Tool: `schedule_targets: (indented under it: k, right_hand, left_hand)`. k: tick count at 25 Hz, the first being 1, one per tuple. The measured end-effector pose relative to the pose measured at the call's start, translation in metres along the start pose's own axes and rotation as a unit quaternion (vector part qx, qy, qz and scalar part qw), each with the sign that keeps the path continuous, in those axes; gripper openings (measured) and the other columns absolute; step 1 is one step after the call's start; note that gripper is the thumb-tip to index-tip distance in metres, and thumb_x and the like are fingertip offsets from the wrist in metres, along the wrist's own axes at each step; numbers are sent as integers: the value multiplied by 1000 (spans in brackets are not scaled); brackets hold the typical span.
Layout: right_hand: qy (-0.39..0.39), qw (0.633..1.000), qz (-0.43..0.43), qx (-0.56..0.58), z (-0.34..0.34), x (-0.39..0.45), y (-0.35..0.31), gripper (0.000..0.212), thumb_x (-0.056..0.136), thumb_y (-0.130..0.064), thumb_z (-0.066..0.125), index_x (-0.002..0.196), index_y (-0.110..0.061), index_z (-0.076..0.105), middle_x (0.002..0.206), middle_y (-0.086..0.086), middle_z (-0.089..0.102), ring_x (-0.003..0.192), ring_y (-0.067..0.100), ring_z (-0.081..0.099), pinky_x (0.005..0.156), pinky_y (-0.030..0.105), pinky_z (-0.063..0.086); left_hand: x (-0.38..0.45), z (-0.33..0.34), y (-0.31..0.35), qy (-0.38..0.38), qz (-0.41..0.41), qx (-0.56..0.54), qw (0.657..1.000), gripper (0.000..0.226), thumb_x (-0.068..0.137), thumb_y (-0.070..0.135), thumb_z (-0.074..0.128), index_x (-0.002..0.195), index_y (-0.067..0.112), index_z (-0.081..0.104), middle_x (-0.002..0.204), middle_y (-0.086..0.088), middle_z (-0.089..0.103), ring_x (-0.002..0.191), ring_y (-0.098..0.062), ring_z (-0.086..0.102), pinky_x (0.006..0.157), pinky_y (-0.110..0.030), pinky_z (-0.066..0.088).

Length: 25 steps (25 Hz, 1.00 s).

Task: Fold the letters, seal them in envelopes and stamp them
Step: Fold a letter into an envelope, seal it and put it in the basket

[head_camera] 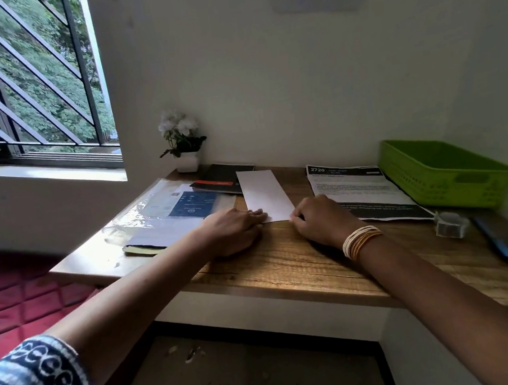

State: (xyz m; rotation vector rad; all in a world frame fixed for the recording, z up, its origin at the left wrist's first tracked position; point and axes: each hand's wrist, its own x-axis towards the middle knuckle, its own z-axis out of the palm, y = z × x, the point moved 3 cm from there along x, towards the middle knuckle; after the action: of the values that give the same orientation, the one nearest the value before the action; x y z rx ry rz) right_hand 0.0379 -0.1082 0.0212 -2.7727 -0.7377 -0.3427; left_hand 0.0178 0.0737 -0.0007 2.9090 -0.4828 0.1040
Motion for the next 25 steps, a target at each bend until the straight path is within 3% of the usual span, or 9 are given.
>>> schedule_targets:
  k: [3, 6, 10, 13, 17, 19, 21, 23, 25]
  right_hand:
    - [28, 991, 117, 66, 4, 28, 1, 16, 82, -14, 64, 89, -1, 71, 94, 12, 70, 88, 27, 67, 73, 33, 53]
    - [-22, 951, 218, 220, 1, 48, 0, 19, 78, -13, 74, 86, -4, 59, 83, 11, 60, 79, 25, 61, 68, 30, 49]
    - [-67, 928, 266, 252, -3, 53, -1, 38, 79, -14, 75, 110, 0, 58, 103, 11, 61, 97, 27, 62, 79, 30, 50]
    - [-72, 871, 291, 390, -3, 50, 1, 13, 85, -8, 68, 86, -6, 56, 77, 5, 53, 66, 17, 52, 52, 23, 43]
    - [-30, 802, 253, 540, -5, 42, -8, 15, 87, -10, 64, 75, -10, 55, 64, 5, 51, 48, 10, 49, 38, 15, 41]
    - [-15, 788, 217, 577, -12, 39, -14, 20, 92, -27, 58, 80, -11, 58, 66, 7, 57, 51, 13, 54, 45, 19, 45]
    - [-10, 771, 211, 600, -15, 39, -11, 36, 96, -43, 46, 86, -12, 62, 68, 7, 63, 56, 17, 58, 52, 25, 46]
    - [28, 777, 209, 594, -16, 42, 0, 39, 92, -49, 48, 83, -13, 61, 71, 6, 60, 61, 21, 56, 55, 27, 42]
    - [102, 810, 209, 538, -17, 43, 13, 38, 76, -53, 61, 84, -15, 62, 80, 6, 60, 76, 26, 58, 61, 29, 41]
  left_hand:
    - [-4, -1, 3, 28, -8, -20, 999, 45, 98, 42, 38, 143, 32, 38, 151, 8, 37, 135, -18, 42, 112, -41, 36]
    - [-5, -4, 6, 54, -1, -13, 998, 44, 97, 42, 43, 140, 32, 44, 147, 7, 43, 131, -18, 47, 109, -39, 39]
    - [-6, -4, 8, 95, -2, -22, 995, 43, 94, 41, 50, 135, 29, 52, 139, 4, 54, 122, -18, 55, 103, -37, 45]
    - [-9, -10, 16, 158, 9, 0, 987, 40, 89, 43, 56, 125, 25, 62, 125, -2, 65, 107, -21, 64, 89, -37, 53]
    - [-10, -18, 27, 277, 6, 115, 954, 29, 92, 39, 54, 104, 18, 69, 93, -9, 72, 87, -27, 69, 71, -36, 52]
    - [-13, -23, 25, 376, -8, 29, 926, 25, 92, 32, 55, 91, 16, 74, 78, -7, 73, 71, -27, 70, 62, -35, 52]
    - [-14, -29, 12, 453, -37, -160, 876, 24, 88, 28, 64, 73, 12, 72, 56, 2, 63, 52, -15, 57, 52, -29, 45]
    - [-12, -34, 0, 476, -83, -300, 822, 34, 82, 30, 69, 59, 7, 61, 48, 8, 43, 50, -10, 39, 50, -28, 44]
    - [-11, -35, -6, 448, -108, -471, 752, 32, 81, 29, 72, 69, 0, 65, 53, 7, 49, 56, -9, 48, 54, -37, 57]
